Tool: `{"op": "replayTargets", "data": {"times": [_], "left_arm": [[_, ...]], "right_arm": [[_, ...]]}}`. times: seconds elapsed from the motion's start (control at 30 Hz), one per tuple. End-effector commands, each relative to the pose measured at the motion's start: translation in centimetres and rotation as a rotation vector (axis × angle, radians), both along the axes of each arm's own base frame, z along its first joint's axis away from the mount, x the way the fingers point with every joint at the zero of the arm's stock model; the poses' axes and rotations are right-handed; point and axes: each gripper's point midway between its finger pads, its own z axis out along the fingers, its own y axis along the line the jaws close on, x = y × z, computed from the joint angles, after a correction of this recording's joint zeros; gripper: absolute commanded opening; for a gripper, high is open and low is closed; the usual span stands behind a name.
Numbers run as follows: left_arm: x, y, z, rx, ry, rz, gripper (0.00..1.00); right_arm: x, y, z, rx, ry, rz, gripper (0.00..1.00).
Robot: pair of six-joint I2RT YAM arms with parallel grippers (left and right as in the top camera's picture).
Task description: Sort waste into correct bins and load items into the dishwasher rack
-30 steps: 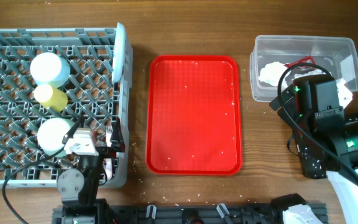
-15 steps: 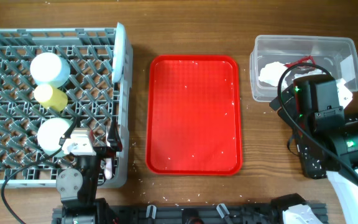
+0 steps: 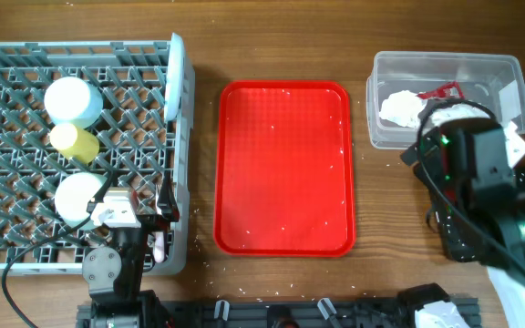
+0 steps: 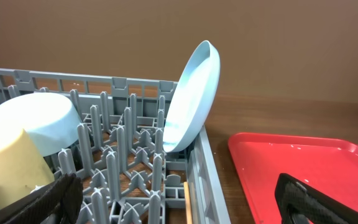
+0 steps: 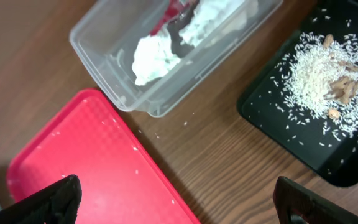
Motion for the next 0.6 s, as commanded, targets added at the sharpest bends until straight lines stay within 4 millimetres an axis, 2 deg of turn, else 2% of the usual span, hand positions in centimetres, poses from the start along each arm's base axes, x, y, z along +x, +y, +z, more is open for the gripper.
{"op": "replayTargets", "data": {"times": [0.0, 0.1, 0.17, 0.2, 0.3, 0.4, 0.57], "left_arm": [[0.0, 0.3, -0.2, 0.020, -0.002, 0.012, 1.00], [0.0, 0.3, -0.2, 0.020, -0.002, 0.012, 1.00], [0.0, 0.3, -0.2, 0.020, -0.002, 0.012, 1.00], [0.0, 0.3, -0.2, 0.020, -0.002, 0.012, 1.00], [0.0, 0.3, -0.2, 0.020, -0.002, 0.012, 1.00], [0.0, 0.3, -0.2, 0.020, -0.002, 0.012, 1.00], [0.0, 0.3, -0.2, 0.020, -0.002, 0.012, 1.00]], "right_arm": [[0.1, 0.0, 0.9, 0.029, -0.160, 0.011, 1.00], [1.9, 3.0, 1.3, 0.069, -0.410, 0.231, 1.00], [2.2, 4.8, 1.5, 0.062, -0.590, 0.375, 1.00], [2.1, 5.2, 1.0, 0.050, -0.661, 0.428, 1.00], [1.5, 4.8, -1.6, 0.066, -0.748, 0.441, 1.00], [1.2, 3.3, -3.9, 0.062, -0.762, 0.401, 1.00], [1.5, 2.6, -4.1, -0.053, -0.878, 0.426, 1.00]]}}
